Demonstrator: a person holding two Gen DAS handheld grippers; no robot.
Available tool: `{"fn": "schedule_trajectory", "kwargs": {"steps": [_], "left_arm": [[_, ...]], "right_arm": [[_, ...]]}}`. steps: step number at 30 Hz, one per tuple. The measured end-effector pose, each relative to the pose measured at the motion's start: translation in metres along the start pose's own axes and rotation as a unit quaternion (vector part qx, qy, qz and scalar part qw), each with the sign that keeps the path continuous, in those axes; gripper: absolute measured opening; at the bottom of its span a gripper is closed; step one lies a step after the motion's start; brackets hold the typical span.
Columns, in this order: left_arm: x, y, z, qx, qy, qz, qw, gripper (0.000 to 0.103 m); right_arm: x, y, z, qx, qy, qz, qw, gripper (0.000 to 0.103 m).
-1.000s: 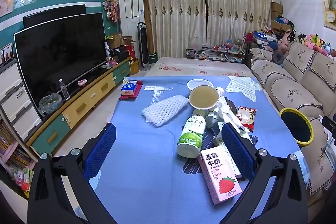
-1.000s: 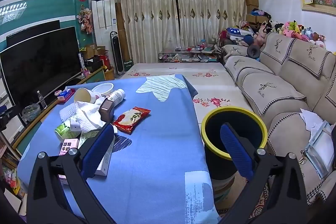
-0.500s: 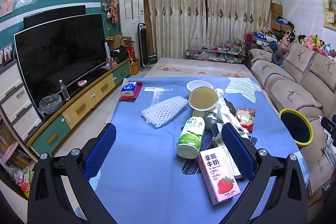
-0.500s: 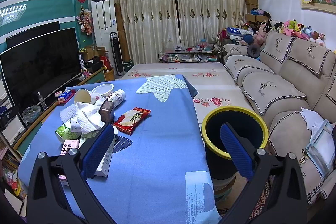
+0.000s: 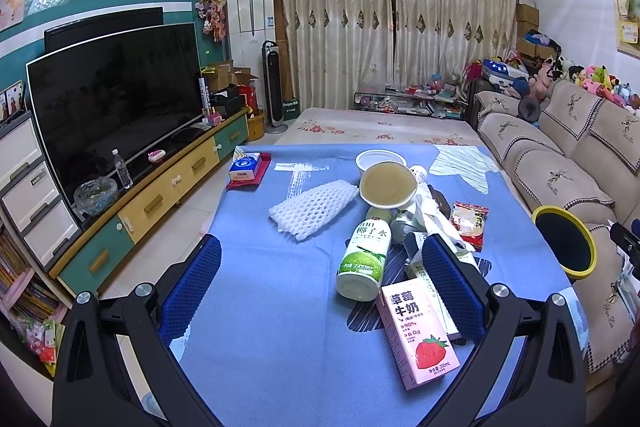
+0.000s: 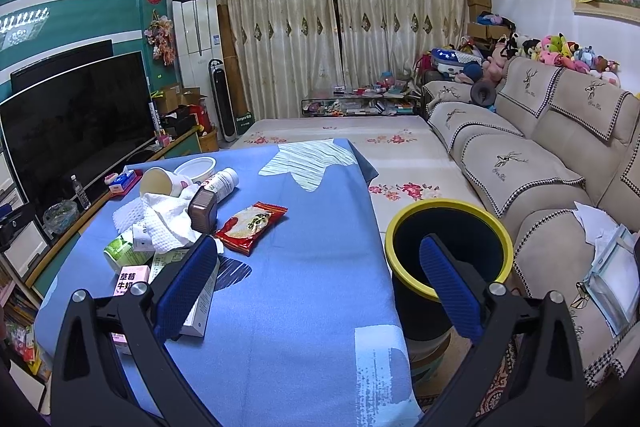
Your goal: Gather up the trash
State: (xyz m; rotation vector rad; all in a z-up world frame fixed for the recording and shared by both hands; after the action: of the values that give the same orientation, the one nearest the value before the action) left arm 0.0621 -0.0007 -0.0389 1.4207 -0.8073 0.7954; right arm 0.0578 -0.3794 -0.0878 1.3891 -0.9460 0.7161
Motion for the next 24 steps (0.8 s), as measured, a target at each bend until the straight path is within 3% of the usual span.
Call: {"fn": "schedule_trajectory", "kwargs": {"steps": [24], "left_arm": [[-0.0011, -0.0026, 0.0027, 0.0, -0.002, -0.003, 1.0, 0.099]], "right_arm": [[-0.0048, -0.0051, -0.0009, 0.0, -0.004, -0.006, 1.0, 0.097]]}}
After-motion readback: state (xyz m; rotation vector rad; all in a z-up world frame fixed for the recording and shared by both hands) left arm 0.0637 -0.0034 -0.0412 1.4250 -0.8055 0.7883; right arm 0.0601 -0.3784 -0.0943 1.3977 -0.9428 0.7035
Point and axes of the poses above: each gripper's, at about its wrist camera, not at the fingertips, and y roughly against the way its jaws point, z to its right, x to its top, the point moved 7 cm from there along -y, roughly the way its jaws point, and after that the axes turned 2 degrees about y, right-handed, at the moved point
